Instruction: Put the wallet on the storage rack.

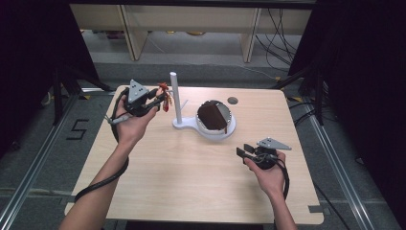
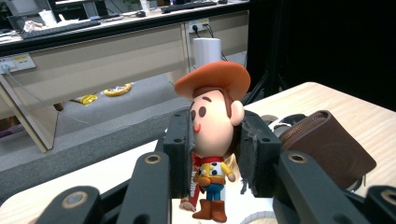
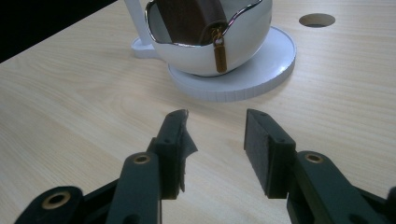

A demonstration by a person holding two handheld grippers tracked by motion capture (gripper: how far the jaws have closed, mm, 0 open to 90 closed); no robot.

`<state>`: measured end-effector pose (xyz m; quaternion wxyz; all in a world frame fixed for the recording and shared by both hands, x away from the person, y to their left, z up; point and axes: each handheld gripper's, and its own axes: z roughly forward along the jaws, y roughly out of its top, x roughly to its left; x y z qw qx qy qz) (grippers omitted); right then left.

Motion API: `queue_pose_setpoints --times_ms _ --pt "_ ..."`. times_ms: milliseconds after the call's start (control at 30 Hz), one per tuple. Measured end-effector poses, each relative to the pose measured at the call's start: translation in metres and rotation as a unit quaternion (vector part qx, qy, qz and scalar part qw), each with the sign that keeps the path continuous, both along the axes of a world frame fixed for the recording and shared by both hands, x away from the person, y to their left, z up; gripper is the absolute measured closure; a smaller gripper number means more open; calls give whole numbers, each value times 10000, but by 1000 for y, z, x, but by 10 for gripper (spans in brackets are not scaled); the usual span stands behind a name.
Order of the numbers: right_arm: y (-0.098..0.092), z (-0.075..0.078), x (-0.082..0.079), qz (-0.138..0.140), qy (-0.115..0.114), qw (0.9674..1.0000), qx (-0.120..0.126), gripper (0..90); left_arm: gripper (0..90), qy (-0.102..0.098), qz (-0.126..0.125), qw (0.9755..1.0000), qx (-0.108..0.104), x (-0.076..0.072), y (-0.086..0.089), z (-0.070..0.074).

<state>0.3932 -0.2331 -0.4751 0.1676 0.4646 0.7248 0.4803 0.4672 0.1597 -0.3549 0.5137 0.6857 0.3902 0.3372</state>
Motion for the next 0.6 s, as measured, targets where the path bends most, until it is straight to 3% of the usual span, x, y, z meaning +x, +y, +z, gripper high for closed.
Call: queue_pose_setpoints --times_ms 200,233,300,600 --pt "0 0 0 -1 16 10000 -9 598 667 -54 -57 10000 22 -4 -2 -2" --pt "2 1 -2 -70 134 9999 74 598 667 -32 -97 9999 -21 -5 -3 -3" --pt "0 -1 0 -23 -76 10000 -49 598 667 -165 -188 9996 100 -5 -3 -3" --pt "2 -1 0 -20 -4 10000 -67 598 666 -15 -233 9997 22 -16 -9 -19"
